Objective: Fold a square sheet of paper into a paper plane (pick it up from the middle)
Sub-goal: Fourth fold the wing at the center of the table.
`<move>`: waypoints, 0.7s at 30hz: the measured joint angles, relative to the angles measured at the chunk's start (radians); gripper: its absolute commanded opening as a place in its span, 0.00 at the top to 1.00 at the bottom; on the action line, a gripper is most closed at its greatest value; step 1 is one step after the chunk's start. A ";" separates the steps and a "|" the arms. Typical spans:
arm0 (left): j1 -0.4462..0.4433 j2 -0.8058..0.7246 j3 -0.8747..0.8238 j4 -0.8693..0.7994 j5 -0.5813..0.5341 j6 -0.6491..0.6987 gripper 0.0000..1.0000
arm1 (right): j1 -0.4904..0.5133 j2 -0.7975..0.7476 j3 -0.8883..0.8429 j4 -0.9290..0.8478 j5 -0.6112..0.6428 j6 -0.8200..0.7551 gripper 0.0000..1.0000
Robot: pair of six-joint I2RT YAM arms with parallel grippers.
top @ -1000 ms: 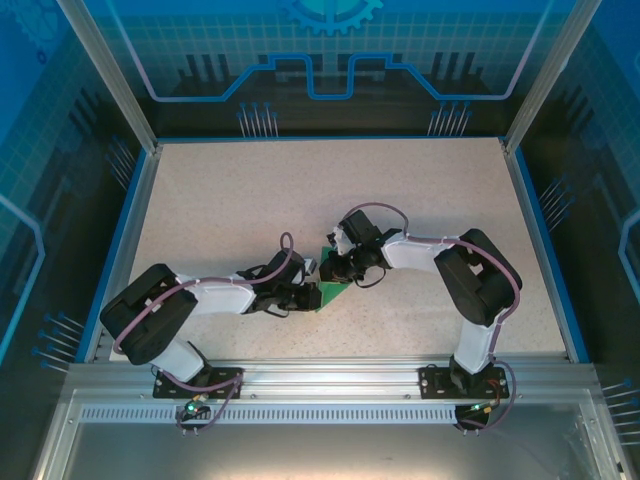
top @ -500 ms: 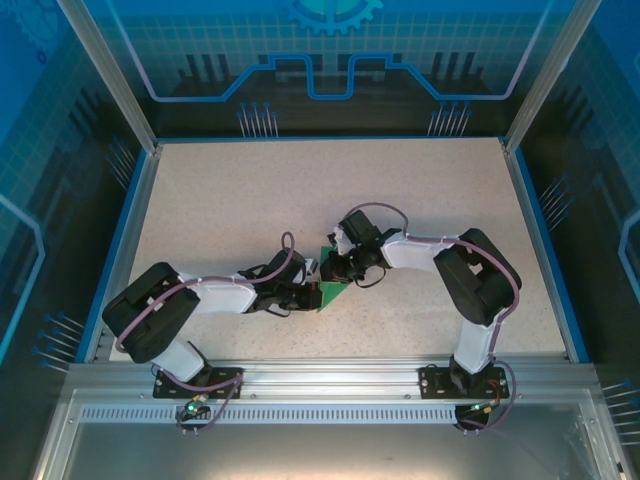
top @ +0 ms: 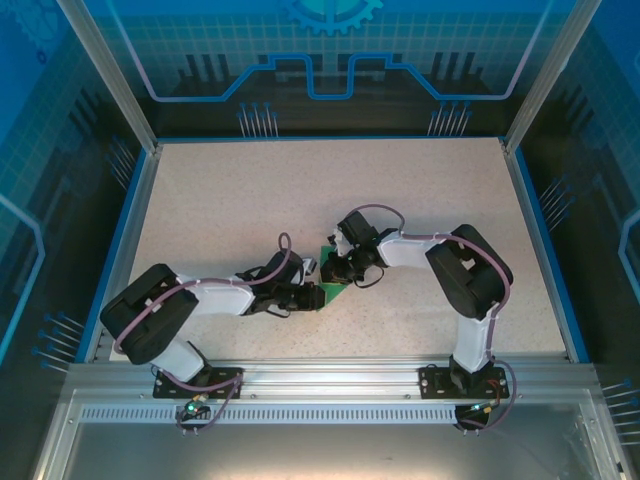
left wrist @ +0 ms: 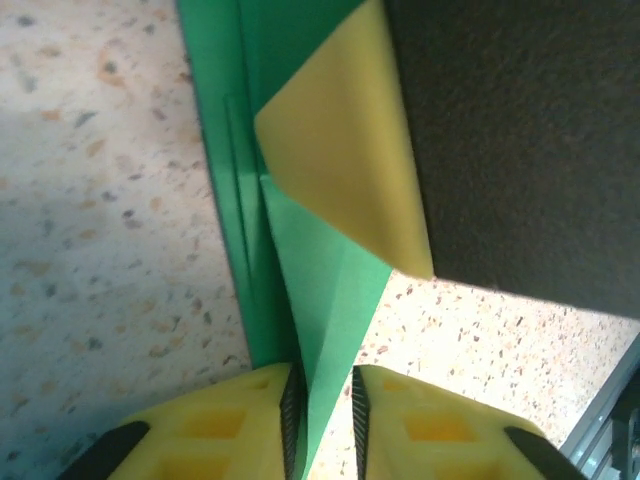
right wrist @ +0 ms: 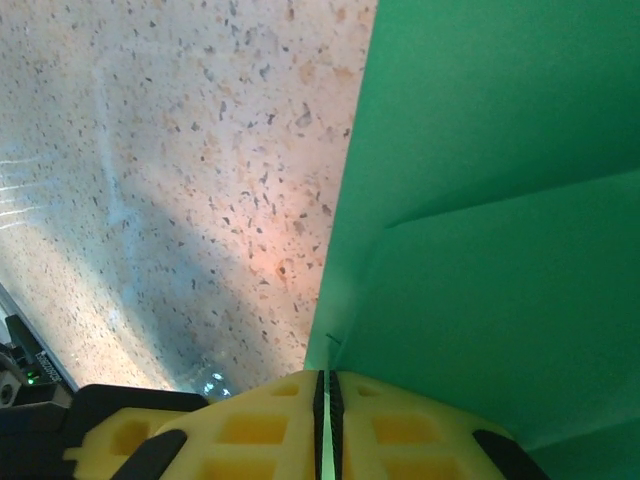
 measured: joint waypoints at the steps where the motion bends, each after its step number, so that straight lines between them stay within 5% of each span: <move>1: 0.000 -0.022 -0.020 0.000 0.000 -0.005 0.69 | 0.000 0.003 0.000 0.002 0.000 0.000 0.87; 12: 0.001 -0.326 -0.108 -0.112 -0.082 -0.081 0.73 | -0.001 0.008 0.000 0.017 -0.004 0.000 0.87; 21: 0.003 -0.312 -0.076 -0.138 -0.096 -0.106 0.77 | -0.001 0.009 0.000 0.018 -0.005 0.000 0.86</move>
